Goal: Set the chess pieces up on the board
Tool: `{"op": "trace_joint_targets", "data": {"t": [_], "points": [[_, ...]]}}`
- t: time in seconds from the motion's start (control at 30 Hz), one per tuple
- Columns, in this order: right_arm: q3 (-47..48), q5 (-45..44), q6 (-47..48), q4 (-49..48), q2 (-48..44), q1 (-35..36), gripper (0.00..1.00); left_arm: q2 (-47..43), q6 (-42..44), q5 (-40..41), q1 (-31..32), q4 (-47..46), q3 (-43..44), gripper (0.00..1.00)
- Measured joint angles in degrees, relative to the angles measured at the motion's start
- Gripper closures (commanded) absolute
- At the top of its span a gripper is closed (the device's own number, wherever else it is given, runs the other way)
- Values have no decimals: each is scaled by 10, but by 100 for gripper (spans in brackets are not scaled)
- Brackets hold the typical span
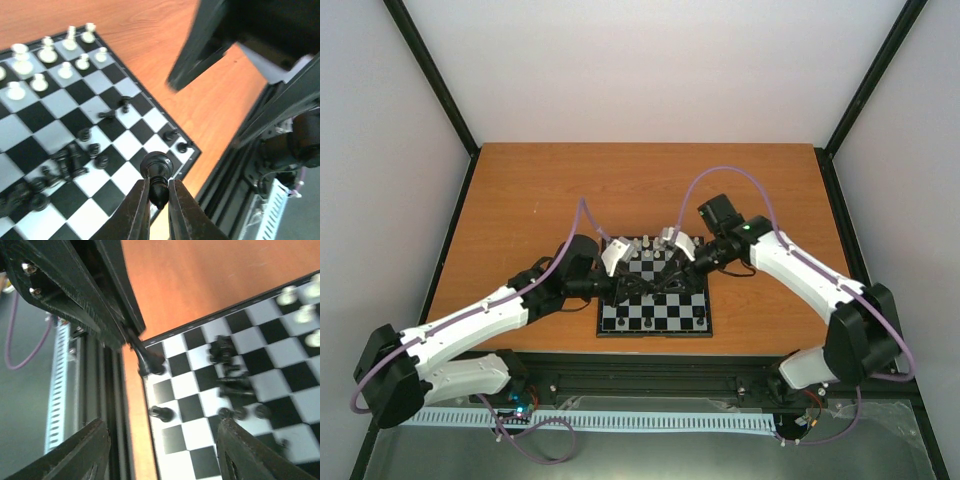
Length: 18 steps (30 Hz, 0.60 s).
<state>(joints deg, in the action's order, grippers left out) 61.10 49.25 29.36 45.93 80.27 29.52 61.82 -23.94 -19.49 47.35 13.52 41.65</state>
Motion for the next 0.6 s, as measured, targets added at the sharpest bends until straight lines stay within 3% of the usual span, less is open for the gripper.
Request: {"op": "trace_joint_targets", "data": {"t": [0.2, 0.4, 0.6], "points": [[-26, -74, -22, -40, -99, -54, 39, -8, 19, 91, 25, 102, 34, 87], [-50, -146, -33, -72, -113, -72, 39, 48, 23, 176, 115, 188, 61, 88], [-56, -171, -33, -78, -113, -76, 39, 110, 23, 216, 161, 235, 75, 88]]}}
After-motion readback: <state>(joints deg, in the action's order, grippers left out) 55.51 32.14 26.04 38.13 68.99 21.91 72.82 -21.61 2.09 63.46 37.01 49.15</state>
